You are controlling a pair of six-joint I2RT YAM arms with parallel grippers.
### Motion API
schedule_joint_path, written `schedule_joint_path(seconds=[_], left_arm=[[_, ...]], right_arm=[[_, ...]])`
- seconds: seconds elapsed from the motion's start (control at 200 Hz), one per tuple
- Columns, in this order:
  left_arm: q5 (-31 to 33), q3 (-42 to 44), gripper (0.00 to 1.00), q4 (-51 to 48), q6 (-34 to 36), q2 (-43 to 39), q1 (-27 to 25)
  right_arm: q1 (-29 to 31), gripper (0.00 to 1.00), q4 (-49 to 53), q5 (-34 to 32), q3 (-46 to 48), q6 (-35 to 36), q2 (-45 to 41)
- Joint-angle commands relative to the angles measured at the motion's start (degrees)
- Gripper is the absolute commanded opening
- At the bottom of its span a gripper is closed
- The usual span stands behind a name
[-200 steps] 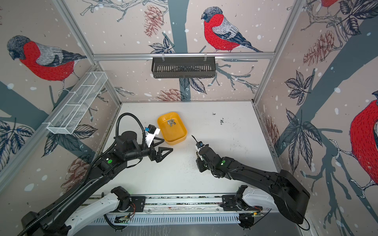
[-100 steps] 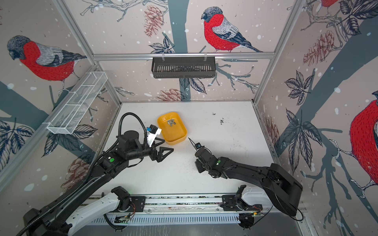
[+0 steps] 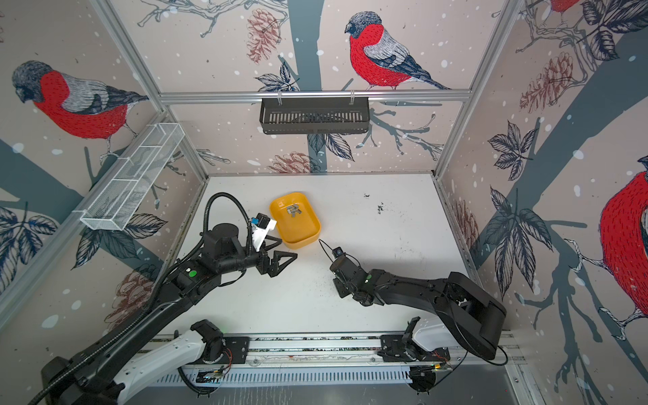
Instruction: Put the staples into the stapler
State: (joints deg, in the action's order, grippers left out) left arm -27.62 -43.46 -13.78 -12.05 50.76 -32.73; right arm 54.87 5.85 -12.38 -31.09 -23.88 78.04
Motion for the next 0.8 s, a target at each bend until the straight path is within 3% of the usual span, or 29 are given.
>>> schedule_joint_path(seconds=[0.0, 0.796], left_arm=[[-1.0, 0.1, 0.98, 0.9, 0.0, 0.3, 0.3], [-1.2, 0.1, 0.98, 0.3, 0.1, 0.9, 0.5]], right_arm=[[0.3, 0.17, -2.4, -1.3, -0.3, -0.5, 0.2], [1.8, 0.28, -4.8, -2.6, -0.3, -2.4, 3.0]])
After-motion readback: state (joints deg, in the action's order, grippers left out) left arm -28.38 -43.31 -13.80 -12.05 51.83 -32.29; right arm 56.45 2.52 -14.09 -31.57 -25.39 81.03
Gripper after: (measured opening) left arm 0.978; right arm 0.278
